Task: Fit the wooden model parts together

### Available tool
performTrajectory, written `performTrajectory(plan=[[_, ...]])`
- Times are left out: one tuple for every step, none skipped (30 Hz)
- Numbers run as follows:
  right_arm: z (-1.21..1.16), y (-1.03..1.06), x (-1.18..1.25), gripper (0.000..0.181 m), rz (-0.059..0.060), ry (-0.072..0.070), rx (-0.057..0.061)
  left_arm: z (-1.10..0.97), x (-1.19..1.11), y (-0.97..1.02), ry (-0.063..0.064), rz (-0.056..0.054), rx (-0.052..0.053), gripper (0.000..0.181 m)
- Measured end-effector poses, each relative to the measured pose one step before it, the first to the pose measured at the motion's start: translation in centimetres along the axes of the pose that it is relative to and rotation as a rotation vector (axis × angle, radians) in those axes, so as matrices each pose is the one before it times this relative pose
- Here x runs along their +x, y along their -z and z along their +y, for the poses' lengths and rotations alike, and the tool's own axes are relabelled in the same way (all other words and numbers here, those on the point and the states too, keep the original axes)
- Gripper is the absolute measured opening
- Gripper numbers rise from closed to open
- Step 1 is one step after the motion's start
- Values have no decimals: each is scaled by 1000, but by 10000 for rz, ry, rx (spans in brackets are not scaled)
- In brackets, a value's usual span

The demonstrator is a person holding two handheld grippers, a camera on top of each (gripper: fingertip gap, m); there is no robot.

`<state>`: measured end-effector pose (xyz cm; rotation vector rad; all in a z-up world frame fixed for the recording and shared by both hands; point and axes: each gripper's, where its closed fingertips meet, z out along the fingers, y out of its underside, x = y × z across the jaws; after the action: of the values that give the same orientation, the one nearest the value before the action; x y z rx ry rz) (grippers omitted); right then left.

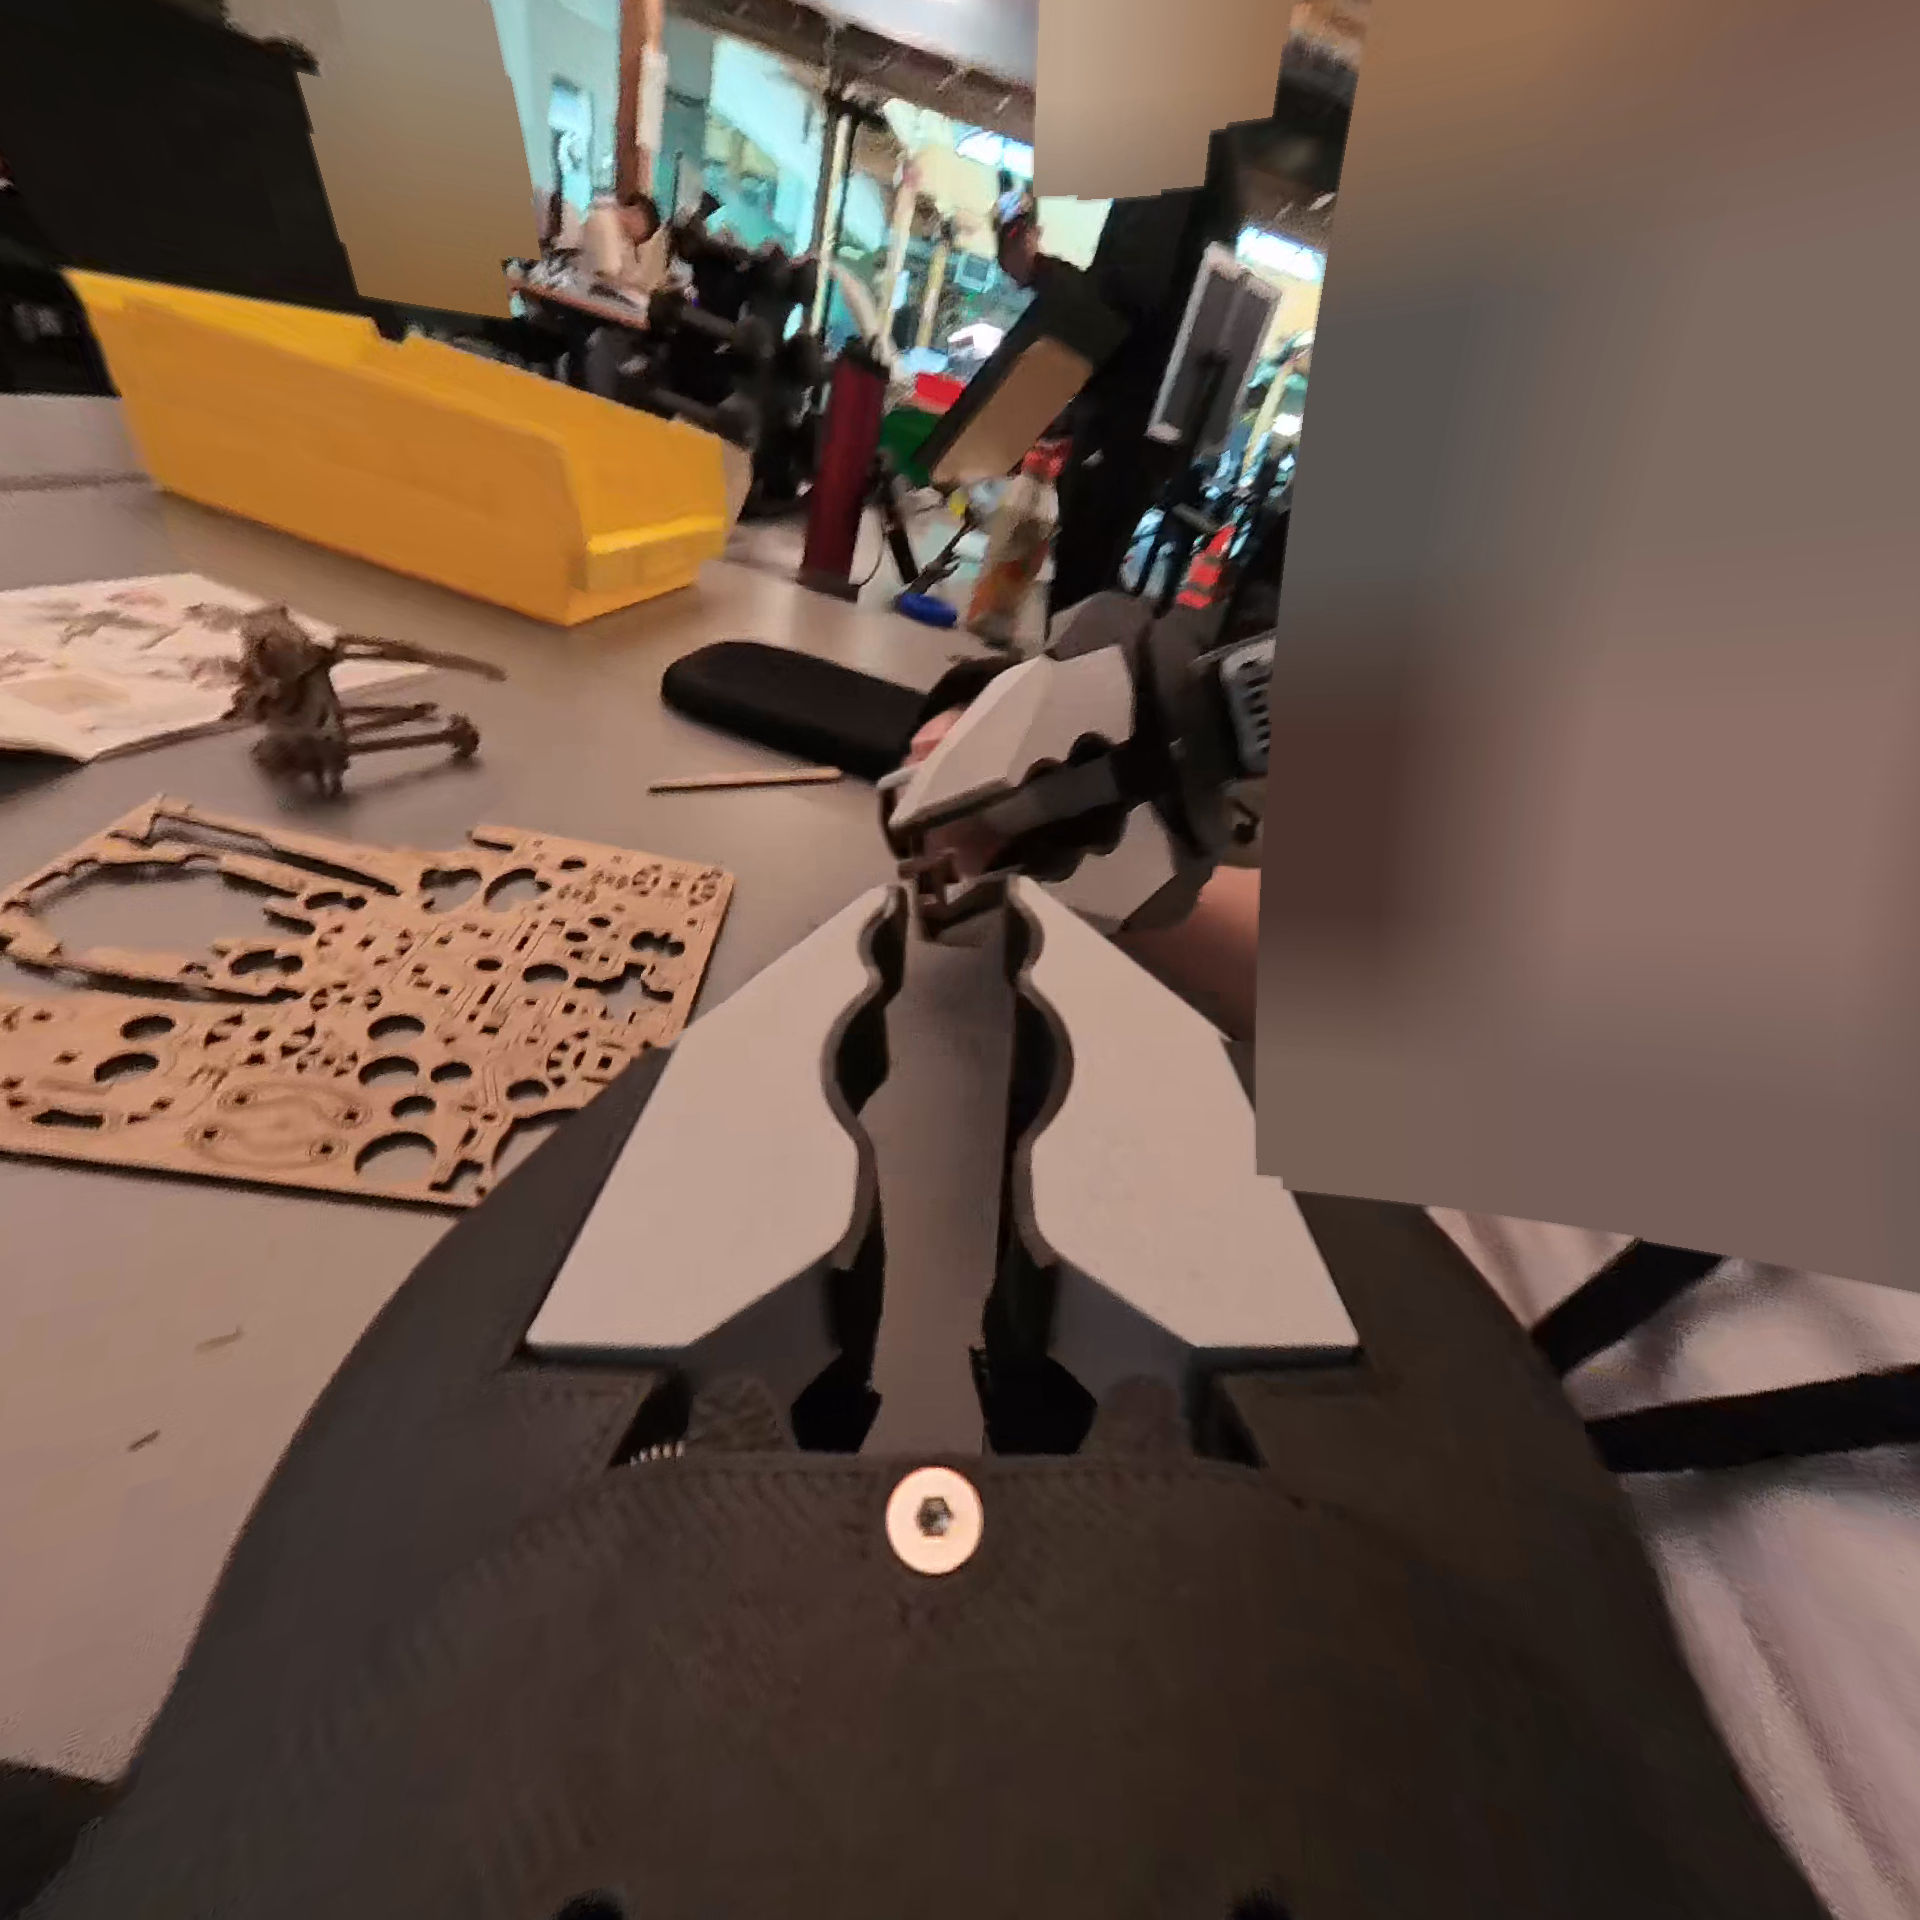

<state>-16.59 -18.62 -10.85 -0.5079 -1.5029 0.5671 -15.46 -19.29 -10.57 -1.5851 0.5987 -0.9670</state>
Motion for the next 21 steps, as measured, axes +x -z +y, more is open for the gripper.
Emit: performTrajectory(plan=[[-171, -222, 339, 16, 160, 219, 234, -467, -13, 269, -5, 73, 120, 13], [-213, -196, 175, 16, 55, 133, 239, -268, -179, 267, -47, -100, 46, 11], [-242, -198, -25, 16, -48, 24, 223, -79, -240, 268, -74, -205, 4, 8], [-319, -179, -187, 16, -130, -56, 236, 32, -153, 233, -79, -213, 18, 6], [-310, -106, -237, 17, -97, -50, 191, 95, 168, 202, -96, -87, 60, 7], [-273, -17, -286, 17, -36, 83, 172, 161, 396, 197, -83, 6, 77, 4], [-201, 35, -408, 17, -49, 145, 141, 298, 421, 171, -119, -23, 3, 1], [-122, 29, -486, 16, -69, 156, 88, 407, 297, 162, -222, -149, -56, 1], [-4, -30, -450, 16, -66, 140, -31, 401, 128, 156, -380, -299, -62, 1], [111, -99, -373, 17, -67, 93, -142, 358, 23, 139, -494, -396, -41, 1], [88, -106, -240, 17, -39, -47, -120, 221, -45, 138, -552, -455, 16, 1], [-74, -63, -72, 17, 1, -289, 12, 29, -138, 166, -582, -504, 90, 1], [-148, -24, -86, 18, -98, -489, 69, -138, -196, 240, -624, -538, 137, 1], [-202, 13, -54, 21, -134, -567, 96, -153, -327, 275, -643, -583, 85, 0], [-228, 59, 184, 23, 20, -473, 78, -187, -94, 277, -599, -364, 53, 1], [-308, 89, 284, 25, 101, -286, 91, -289, 111, 284, -469, -154, 80, 1], [-275, 66, 381, 25, 185, -149, 39, -364, 120, 305, -358, -113, 111, 1], [-104, -28, 394, 25, 199, -128, -102, -391, 56, 324, -327, -121, 142, 1], [-60, -151, 186, 25, 84, -166, -134, -331, -41, 337, -332, -169, 133, 1], [-57, -238, 21, 25, 17, -186, -120, -248, -216, 327, -353, -268, 114, 1], [52, -309, -139, 25, -56, -190, -125, -111, -211, 294, -374, -246, 90, 1]])
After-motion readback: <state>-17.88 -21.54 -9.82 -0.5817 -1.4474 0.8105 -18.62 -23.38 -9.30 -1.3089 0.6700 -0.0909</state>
